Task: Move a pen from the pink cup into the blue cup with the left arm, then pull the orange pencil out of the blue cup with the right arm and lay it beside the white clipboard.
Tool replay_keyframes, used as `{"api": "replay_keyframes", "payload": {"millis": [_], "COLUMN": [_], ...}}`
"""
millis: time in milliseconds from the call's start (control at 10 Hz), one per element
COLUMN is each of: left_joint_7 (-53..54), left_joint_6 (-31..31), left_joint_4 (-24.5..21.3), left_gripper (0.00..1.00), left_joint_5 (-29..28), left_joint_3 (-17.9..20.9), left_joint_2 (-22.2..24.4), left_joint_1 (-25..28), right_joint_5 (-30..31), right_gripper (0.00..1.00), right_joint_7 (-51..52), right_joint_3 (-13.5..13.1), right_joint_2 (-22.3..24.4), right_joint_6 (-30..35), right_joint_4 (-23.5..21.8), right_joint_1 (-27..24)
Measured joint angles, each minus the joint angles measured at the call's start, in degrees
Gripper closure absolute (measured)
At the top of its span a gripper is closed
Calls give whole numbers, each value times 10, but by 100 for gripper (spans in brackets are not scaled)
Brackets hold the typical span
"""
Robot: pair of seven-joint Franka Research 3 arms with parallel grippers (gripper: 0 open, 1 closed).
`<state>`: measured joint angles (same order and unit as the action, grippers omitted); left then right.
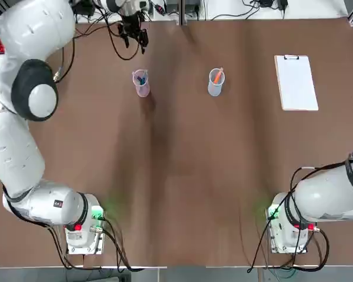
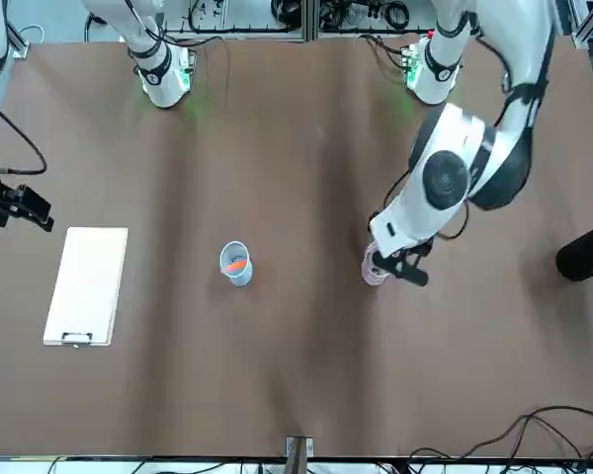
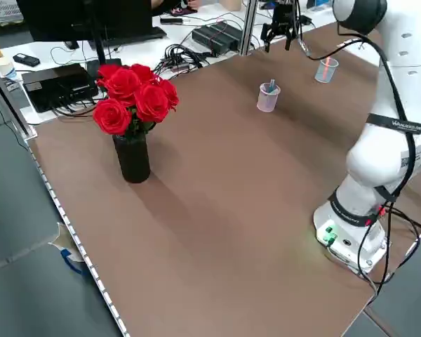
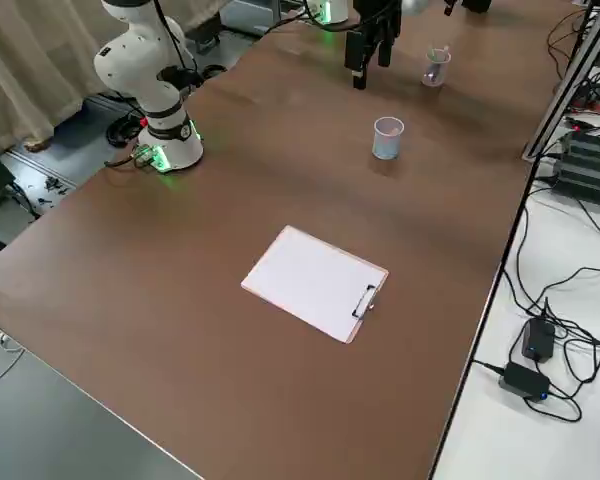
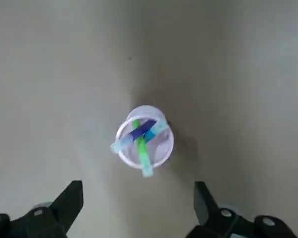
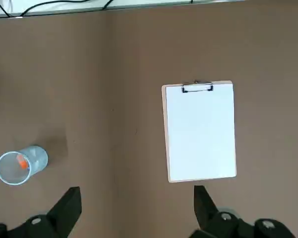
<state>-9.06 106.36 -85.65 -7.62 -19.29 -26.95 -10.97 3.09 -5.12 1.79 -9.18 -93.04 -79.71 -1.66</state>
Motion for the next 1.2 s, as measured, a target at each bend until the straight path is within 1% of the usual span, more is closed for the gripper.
{"api": "replay_keyframes", "payload": {"millis": [200,300,500,600,800,1100,1200], "left_joint_7": [0,0,1,1,1,2,4], "left_joint_6": [48,60,66,66,67,67,67], "left_joint_4": [0,1,1,1,1,1,1], "left_gripper": [1,4,13,17,34,40,41], "left_joint_5": [-38,-51,-56,-57,-57,-58,-59], "left_joint_3": [-2,-2,-9,-9,-9,-9,-9], "left_joint_2": [-38,-54,-79,-88,-97,-105,-108], "left_joint_1": [-8,-12,-17,-21,-24,-25,-25], "right_joint_5": [0,0,0,0,0,0,0], "right_gripper": [0,0,0,0,0,0,0], "right_joint_7": [0,0,0,0,0,0,0], "right_joint_3": [0,0,0,0,-1,-2,-2], "right_joint_2": [0,0,0,0,0,0,0], "right_joint_6": [0,0,0,0,0,0,0], "right_joint_4": [0,0,0,0,0,0,0], "right_joint_1": [0,0,0,0,0,-4,-4]}}
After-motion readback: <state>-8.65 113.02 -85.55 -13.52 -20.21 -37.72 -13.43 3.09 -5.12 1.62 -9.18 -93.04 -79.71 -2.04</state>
